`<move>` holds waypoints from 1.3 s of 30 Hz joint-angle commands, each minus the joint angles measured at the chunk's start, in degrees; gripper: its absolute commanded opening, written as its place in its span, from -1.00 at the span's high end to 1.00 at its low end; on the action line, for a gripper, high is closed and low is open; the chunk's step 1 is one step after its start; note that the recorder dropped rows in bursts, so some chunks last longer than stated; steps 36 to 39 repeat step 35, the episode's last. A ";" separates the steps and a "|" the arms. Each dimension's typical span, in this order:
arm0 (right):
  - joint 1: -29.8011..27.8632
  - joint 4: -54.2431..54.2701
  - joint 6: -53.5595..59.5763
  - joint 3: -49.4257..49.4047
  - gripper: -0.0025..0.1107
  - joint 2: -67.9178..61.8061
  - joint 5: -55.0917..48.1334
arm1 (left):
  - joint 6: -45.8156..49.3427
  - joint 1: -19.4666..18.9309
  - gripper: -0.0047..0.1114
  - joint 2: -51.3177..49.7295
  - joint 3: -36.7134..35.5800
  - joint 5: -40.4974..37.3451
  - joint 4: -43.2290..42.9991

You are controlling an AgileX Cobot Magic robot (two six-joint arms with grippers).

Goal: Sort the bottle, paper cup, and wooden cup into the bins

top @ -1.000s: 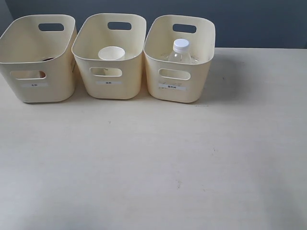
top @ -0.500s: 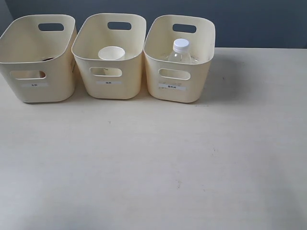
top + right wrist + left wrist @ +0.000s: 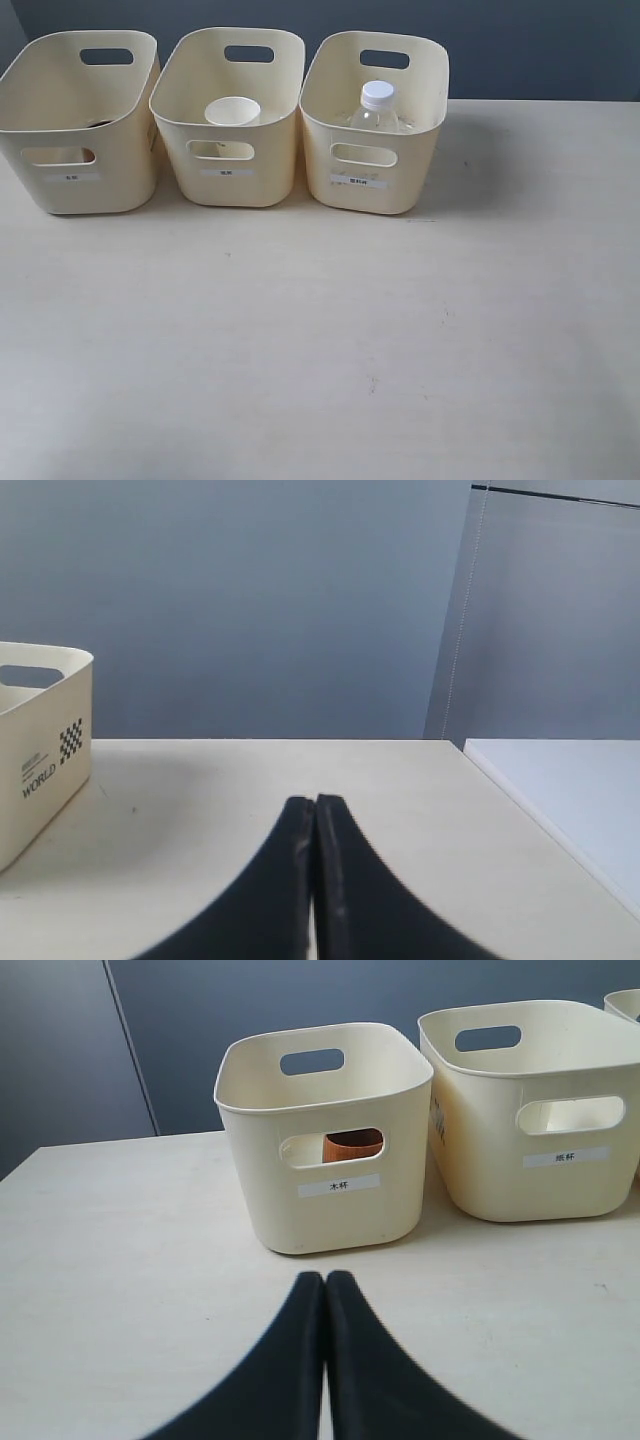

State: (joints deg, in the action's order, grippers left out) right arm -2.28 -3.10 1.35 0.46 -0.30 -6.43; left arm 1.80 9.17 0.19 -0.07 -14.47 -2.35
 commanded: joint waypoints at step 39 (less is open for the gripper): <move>5.27 -0.77 -0.44 -0.46 0.97 0.30 0.88 | -0.16 0.16 0.92 -0.19 0.07 0.80 -0.12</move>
